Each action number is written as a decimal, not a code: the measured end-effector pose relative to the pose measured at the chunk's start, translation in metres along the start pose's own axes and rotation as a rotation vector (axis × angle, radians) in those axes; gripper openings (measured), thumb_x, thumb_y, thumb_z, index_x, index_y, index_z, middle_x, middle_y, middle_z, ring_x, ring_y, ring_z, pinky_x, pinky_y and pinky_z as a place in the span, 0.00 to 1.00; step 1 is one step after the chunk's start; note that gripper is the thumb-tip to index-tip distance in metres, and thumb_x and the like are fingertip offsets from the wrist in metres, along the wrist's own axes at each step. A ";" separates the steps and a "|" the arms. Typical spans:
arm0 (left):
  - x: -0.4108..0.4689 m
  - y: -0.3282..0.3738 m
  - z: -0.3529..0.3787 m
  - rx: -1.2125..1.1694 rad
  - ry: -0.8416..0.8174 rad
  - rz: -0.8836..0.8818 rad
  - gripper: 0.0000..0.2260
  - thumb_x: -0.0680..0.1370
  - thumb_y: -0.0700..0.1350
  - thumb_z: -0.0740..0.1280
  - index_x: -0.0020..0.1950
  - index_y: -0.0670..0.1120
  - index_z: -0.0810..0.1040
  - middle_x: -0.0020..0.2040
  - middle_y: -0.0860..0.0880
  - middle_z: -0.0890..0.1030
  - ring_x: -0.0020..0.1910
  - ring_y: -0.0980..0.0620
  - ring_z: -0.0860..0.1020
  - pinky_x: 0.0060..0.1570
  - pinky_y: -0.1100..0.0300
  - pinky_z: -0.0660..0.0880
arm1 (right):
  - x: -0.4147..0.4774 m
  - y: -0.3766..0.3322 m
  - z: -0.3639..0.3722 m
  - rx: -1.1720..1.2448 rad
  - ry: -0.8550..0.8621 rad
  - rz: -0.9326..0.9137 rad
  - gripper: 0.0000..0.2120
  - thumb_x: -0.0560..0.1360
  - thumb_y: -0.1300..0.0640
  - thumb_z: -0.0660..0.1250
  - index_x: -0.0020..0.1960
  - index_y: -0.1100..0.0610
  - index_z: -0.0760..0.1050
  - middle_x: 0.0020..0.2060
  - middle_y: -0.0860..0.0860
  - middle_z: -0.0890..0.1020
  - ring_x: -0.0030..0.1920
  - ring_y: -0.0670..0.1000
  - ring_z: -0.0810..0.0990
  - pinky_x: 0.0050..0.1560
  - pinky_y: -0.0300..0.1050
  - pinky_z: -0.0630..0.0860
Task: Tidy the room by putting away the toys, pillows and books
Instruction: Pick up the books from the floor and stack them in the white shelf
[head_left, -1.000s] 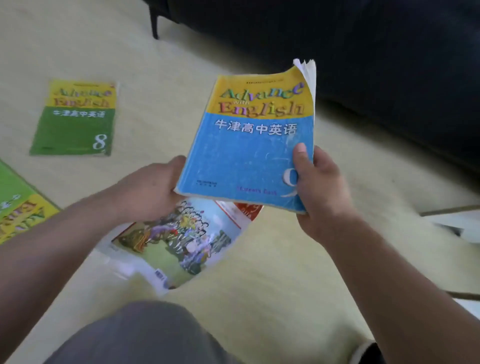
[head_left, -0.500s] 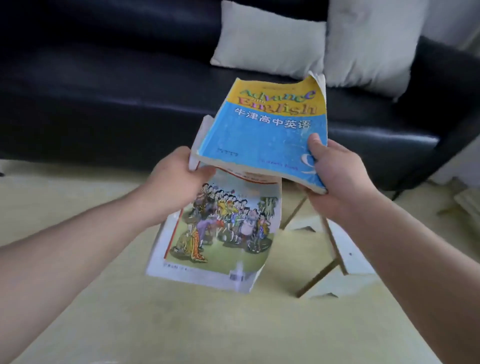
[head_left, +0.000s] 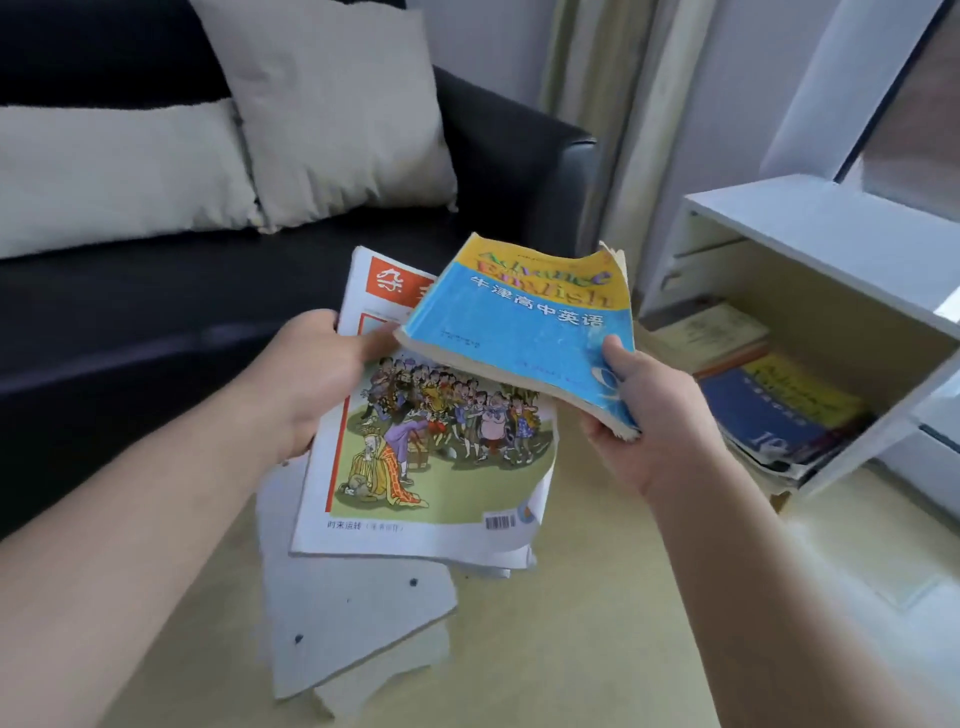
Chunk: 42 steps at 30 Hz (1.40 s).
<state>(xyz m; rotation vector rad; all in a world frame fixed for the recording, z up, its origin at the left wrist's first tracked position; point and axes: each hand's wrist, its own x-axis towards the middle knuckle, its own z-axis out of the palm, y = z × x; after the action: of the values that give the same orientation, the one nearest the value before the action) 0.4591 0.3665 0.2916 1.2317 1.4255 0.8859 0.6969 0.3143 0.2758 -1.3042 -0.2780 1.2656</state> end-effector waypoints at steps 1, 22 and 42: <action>0.016 0.012 0.035 0.034 -0.028 -0.019 0.16 0.76 0.52 0.75 0.56 0.42 0.80 0.43 0.43 0.87 0.39 0.40 0.87 0.44 0.42 0.83 | 0.019 -0.016 -0.022 0.020 0.015 0.010 0.07 0.83 0.55 0.66 0.57 0.56 0.79 0.44 0.52 0.88 0.37 0.50 0.88 0.26 0.39 0.76; 0.212 -0.007 0.336 0.053 -0.367 -0.074 0.12 0.75 0.45 0.77 0.56 0.46 0.80 0.46 0.47 0.87 0.39 0.47 0.87 0.41 0.47 0.83 | 0.306 -0.064 -0.283 0.250 0.643 -0.105 0.16 0.79 0.48 0.70 0.63 0.54 0.75 0.53 0.54 0.83 0.50 0.57 0.85 0.39 0.49 0.84; 0.223 -0.026 0.372 0.238 -0.519 -0.032 0.17 0.70 0.34 0.79 0.55 0.44 0.80 0.46 0.45 0.87 0.40 0.43 0.87 0.38 0.50 0.84 | 0.218 -0.006 -0.226 0.261 -0.265 0.186 0.45 0.73 0.20 0.47 0.74 0.51 0.72 0.67 0.58 0.79 0.66 0.62 0.79 0.67 0.62 0.76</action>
<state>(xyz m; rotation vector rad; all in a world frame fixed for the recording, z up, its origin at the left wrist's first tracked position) 0.8214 0.5477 0.1357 1.4802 1.1409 0.3368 0.9538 0.3651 0.1022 -0.9563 -0.1729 1.5796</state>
